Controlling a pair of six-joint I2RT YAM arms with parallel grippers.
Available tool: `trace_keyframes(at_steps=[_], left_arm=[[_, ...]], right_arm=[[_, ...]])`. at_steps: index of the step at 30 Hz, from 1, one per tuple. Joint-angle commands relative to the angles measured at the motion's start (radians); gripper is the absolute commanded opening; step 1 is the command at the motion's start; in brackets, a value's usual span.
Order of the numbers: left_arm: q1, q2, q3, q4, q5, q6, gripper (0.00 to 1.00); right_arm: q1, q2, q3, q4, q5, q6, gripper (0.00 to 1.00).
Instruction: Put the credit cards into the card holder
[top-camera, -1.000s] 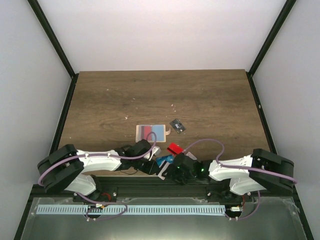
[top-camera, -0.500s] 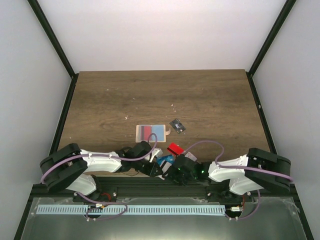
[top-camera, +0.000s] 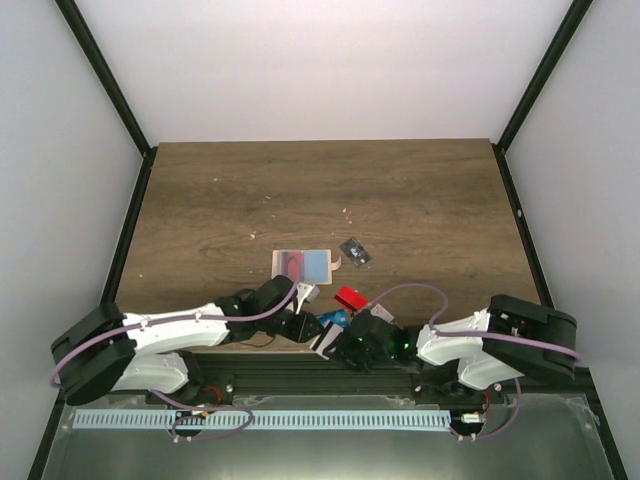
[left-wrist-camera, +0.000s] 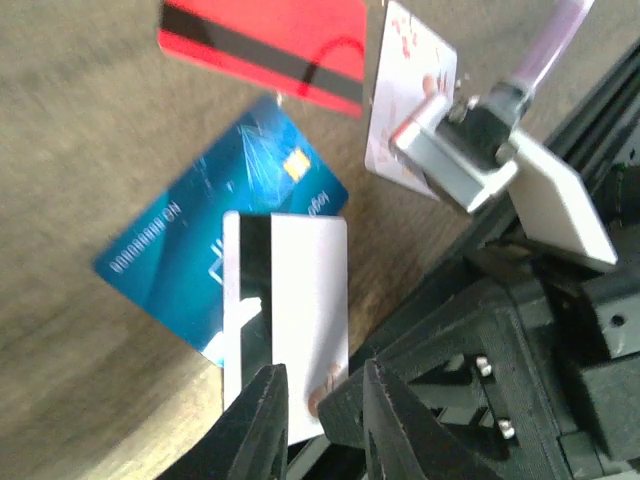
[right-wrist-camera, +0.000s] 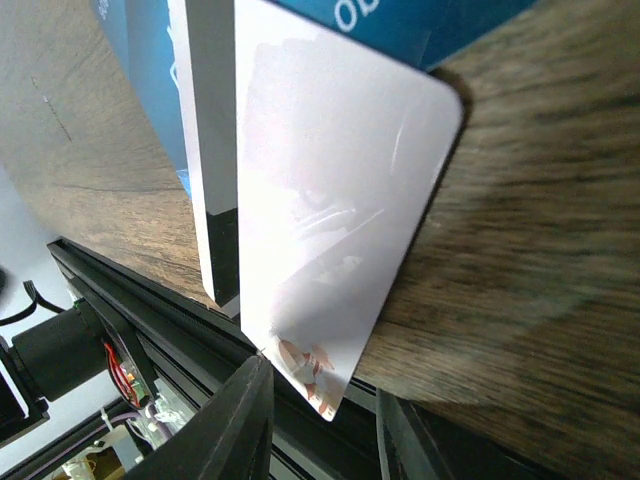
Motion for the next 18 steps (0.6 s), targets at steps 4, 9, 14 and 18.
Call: trace_keyframes(at_steps=[4,9,14,18], left_arm=[[-0.003,0.027,0.083,-0.204,-0.176,0.067,0.27],[-0.009,0.117,0.091,-0.186,-0.145,0.076,0.32],[-0.036,0.142,0.092,-0.148,-0.081,0.081,0.37],[-0.049,0.168,0.086,-0.109,-0.031,0.077,0.36]], right_arm=[[-0.027,0.006,-0.01,0.045,0.139,0.002,0.31],[-0.028,0.013,-0.015,0.056,0.135,0.01,0.31],[-0.028,0.016,-0.024,0.067,0.136,0.019,0.31],[-0.028,0.017,-0.027,0.073,0.139,0.02,0.3]])
